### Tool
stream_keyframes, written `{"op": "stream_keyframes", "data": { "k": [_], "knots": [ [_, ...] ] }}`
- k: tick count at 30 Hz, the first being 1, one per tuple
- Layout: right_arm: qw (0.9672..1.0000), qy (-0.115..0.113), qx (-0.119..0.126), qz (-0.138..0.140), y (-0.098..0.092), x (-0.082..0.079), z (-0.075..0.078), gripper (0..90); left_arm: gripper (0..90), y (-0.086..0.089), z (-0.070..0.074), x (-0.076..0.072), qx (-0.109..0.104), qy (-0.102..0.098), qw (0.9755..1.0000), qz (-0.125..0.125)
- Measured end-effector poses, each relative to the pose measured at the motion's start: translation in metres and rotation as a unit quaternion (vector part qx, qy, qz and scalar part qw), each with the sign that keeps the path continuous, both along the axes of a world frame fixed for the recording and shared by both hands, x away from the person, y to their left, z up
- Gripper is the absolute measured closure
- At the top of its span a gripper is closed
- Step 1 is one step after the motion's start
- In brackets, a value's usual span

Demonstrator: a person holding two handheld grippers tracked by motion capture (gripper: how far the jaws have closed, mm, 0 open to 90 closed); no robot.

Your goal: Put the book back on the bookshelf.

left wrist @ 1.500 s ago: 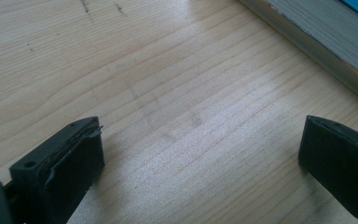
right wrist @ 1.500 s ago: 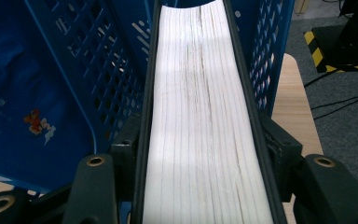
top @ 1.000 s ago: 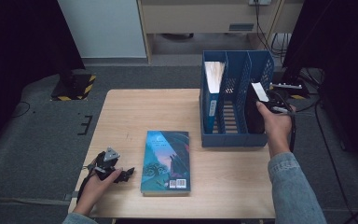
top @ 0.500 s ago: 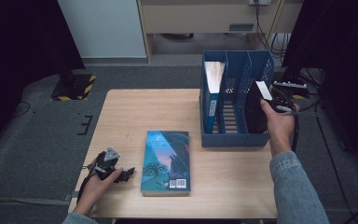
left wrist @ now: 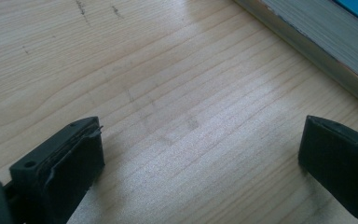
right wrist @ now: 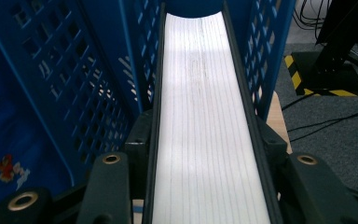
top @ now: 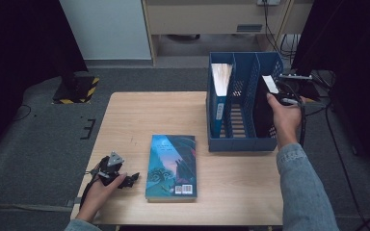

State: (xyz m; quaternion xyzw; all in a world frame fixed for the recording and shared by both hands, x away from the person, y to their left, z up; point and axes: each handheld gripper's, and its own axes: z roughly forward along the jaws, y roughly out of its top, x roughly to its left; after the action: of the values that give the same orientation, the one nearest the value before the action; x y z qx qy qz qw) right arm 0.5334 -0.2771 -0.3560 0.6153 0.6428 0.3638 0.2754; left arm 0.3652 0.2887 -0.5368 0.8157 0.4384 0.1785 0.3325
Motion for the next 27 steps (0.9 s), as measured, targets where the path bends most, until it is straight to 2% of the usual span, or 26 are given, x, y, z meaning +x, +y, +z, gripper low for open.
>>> {"op": "stream_keyframes", "data": {
  "k": [5,12,17,27],
  "knots": [
    [1.0000,-0.005,-0.002,0.000,0.000,0.011,0.002,52.7,0.0,0.000,0.000,0.000,0.000,0.000,1.0000,0.000],
    [0.9998,-0.005,0.019,-0.007,-0.007,0.019,-0.005,52.8,0.0,0.000,0.000,0.000,-0.001,0.001,1.0000,0.000],
    [0.9999,-0.007,0.013,-0.007,-0.004,0.023,-0.008,52.7,0.0,0.000,0.000,0.001,0.001,0.001,1.0000,-0.002],
    [0.9999,0.003,0.013,-0.008,-0.006,0.029,-0.011,52.7,0.0,-0.001,0.000,0.001,0.000,0.000,1.0000,-0.002]
  ]
}}
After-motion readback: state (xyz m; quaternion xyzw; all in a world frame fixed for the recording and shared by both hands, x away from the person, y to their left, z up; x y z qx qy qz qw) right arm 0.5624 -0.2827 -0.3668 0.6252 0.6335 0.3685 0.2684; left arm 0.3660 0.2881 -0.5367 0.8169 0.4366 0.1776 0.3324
